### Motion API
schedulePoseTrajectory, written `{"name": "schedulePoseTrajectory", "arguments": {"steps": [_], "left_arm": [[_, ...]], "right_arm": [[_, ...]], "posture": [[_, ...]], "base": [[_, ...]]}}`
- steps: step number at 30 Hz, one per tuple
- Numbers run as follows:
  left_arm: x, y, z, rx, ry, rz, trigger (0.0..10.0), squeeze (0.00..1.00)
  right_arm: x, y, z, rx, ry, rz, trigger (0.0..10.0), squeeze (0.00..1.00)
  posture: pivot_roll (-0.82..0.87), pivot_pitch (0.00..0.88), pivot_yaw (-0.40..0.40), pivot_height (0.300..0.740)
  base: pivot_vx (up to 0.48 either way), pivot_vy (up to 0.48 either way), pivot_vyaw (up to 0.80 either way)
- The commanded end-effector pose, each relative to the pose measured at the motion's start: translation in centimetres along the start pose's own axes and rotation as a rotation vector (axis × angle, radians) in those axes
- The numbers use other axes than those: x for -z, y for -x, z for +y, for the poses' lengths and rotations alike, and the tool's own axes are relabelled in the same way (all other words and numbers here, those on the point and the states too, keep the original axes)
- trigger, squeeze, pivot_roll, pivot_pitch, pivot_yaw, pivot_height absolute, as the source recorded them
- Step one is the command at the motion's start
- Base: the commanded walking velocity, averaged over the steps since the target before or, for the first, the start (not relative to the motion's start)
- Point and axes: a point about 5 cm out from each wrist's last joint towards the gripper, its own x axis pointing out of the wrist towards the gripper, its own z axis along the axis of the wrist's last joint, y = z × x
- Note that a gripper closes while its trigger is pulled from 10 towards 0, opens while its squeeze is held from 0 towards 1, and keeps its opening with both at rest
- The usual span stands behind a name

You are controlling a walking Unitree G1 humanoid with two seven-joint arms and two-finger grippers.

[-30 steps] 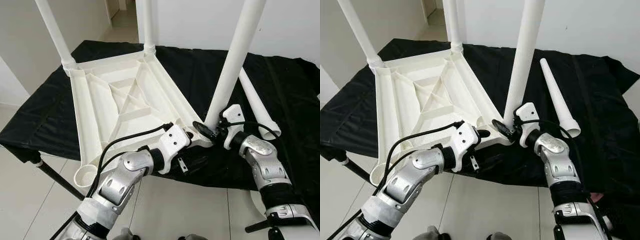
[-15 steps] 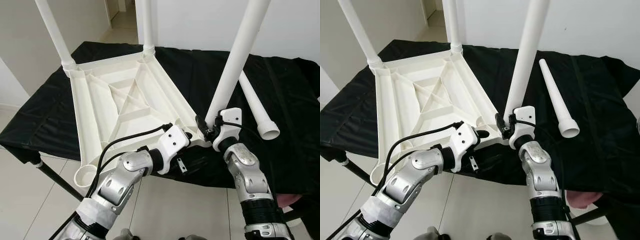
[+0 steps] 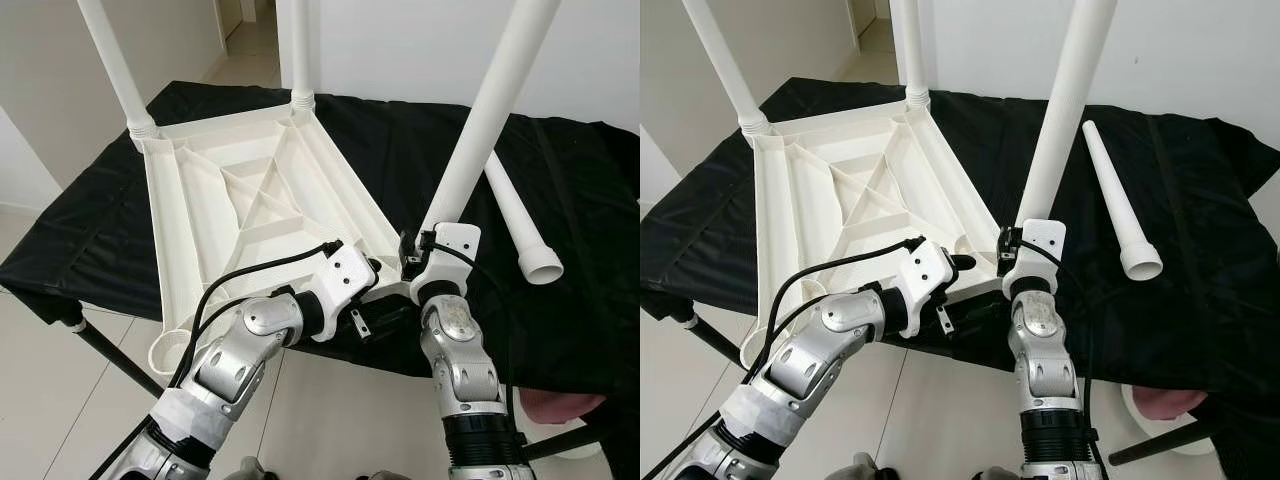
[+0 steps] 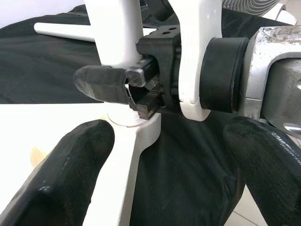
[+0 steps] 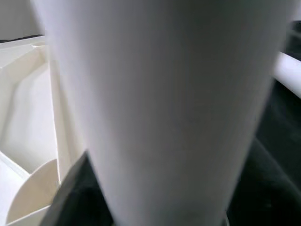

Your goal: Building children table

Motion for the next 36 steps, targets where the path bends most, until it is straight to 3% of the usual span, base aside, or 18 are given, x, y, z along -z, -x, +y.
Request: {"name": "schedulePoseTrajectory", "arguments": {"steps": [1,2,10,11,12,13,15,17,19,22,27,34,35,36], "left_arm": [[0.0,0.0,0.2,0.014,-0.011,0.007,10.0,0.0],[0.1,0.0,0.1,0.014,-0.01,0.007,10.0,0.0],[0.2,0.1,-0.2,0.02,-0.007,0.008,10.0,0.0],[0.2,0.0,-0.4,0.026,-0.004,0.008,10.0,0.0],[0.3,0.0,-0.7,0.031,-0.001,0.008,10.0,0.0],[0.3,-0.1,-0.8,0.035,0.001,0.007,10.0,0.0],[0.3,-0.1,-0.8,0.035,0.001,0.007,10.0,0.0],[0.2,-0.1,-0.8,0.038,0.002,0.005,10.0,0.0],[0.2,-0.1,-0.8,0.038,0.002,0.005,10.0,0.0],[0.1,-0.1,-0.7,0.036,0.001,0.003,10.0,0.0],[-0.1,0.0,-0.4,0.029,-0.004,0.002,10.0,0.0],[-0.2,-0.1,-0.4,0.026,-0.005,0.0,10.0,0.0],[-0.2,0.0,-0.4,0.027,-0.005,0.001,10.0,0.0],[-0.2,0.0,-0.3,0.027,-0.005,0.002,10.0,0.0]], "right_arm": [[0.6,0.1,-0.6,0.04,-0.004,0.034,10.0,0.0],[0.0,0.0,-0.6,-0.002,-0.031,0.007,10.0,1.0],[-1.3,-0.6,-0.1,-0.181,-0.042,-0.044,10.0,1.0],[-1.7,-1.0,-0.1,-0.265,-0.021,-0.045,10.0,0.56],[-1.9,-1.3,-0.1,-0.377,0.009,-0.031,10.0,0.0],[-2.1,-1.3,-0.1,-0.468,0.042,-0.024,10.0,0.0],[-2.1,-1.3,-0.1,-0.468,0.042,-0.024,10.0,0.0],[-1.9,-1.0,0.2,-0.658,0.125,-0.003,10.0,0.0],[-1.9,-1.0,0.2,-0.658,0.125,-0.003,10.0,0.0],[-1.1,-1.0,0.1,-0.784,0.175,0.034,10.0,0.0],[0.0,-1.6,-0.6,-0.868,0.24,0.084,10.0,0.0],[0.7,-2.2,-1.4,-0.886,0.266,0.126,10.0,0.0],[0.8,-2.2,-1.5,-0.903,0.263,0.138,8.0,0.0],[0.9,-2.2,-1.5,-0.915,0.263,0.143,8.0,0.0]], "posture": [[-0.13,0.013,0.03,0.74],[-0.13,0.011,0.028,0.74],[-0.12,0.011,0.027,0.74],[-0.12,0.012,0.025,0.74],[-0.12,0.013,0.025,0.74],[-0.12,0.013,0.025,0.74],[-0.12,0.013,0.025,0.74],[-0.12,0.015,0.034,0.74],[-0.12,0.015,0.034,0.74],[-0.12,0.022,0.042,0.74],[-0.11,0.021,0.045,0.74],[-0.11,0.019,0.045,0.74],[-0.11,0.018,0.046,0.74],[-0.11,0.018,0.046,0.74]], "base": [[0.0,0.0,0.0],[0.0,0.0,0.0],[0.0,0.0,0.0],[0.0,0.0,0.0],[0.0,0.0,0.0],[0.0,0.0,0.0],[0.0,0.0,0.0],[0.0,0.0,0.0],[0.0,0.0,0.0],[0.0,0.0,0.0],[0.0,0.0,0.0],[0.0,0.0,0.0],[0.0,0.0,0.0],[0.0,0.0,0.0]]}}
